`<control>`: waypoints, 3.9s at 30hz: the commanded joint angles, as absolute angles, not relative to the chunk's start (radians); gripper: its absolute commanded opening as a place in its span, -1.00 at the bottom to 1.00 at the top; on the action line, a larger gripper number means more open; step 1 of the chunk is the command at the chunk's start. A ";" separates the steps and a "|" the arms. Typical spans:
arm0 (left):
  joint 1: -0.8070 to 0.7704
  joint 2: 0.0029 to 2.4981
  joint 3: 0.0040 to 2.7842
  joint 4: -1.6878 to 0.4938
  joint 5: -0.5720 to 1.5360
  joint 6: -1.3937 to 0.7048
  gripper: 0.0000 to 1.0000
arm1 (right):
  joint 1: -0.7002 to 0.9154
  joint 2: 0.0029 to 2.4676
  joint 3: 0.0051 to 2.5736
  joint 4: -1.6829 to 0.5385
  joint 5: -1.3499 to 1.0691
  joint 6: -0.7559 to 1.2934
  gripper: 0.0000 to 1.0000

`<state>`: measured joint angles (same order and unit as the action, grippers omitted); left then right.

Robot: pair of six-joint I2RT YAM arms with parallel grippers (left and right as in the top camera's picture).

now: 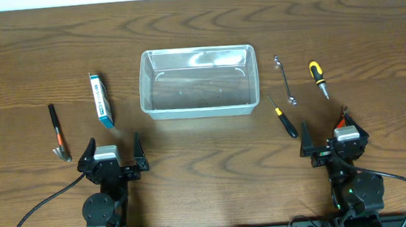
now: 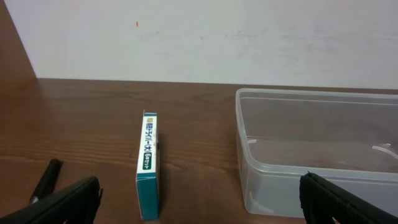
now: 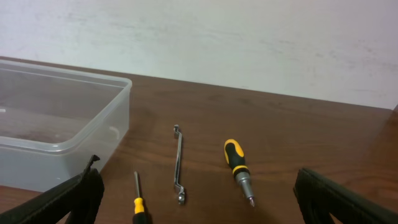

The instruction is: Pack container

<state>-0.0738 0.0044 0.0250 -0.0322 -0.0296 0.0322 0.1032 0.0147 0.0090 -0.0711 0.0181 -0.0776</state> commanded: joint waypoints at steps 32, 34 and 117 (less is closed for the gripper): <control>-0.070 0.004 0.004 -0.069 -0.045 0.028 0.96 | 0.091 0.006 0.006 -0.074 0.019 -0.084 0.99; -0.070 0.004 0.004 -0.069 -0.046 0.028 0.96 | 0.091 0.006 0.006 -0.074 0.019 -0.084 0.98; -0.070 0.925 0.979 -0.902 0.052 -0.065 0.96 | 0.250 1.692 1.391 -1.194 -0.048 -0.257 0.98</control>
<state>-0.0738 0.9329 0.9562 -0.8944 0.0490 -0.0532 0.2218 1.6650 1.3956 -1.2140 -0.0616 -0.2096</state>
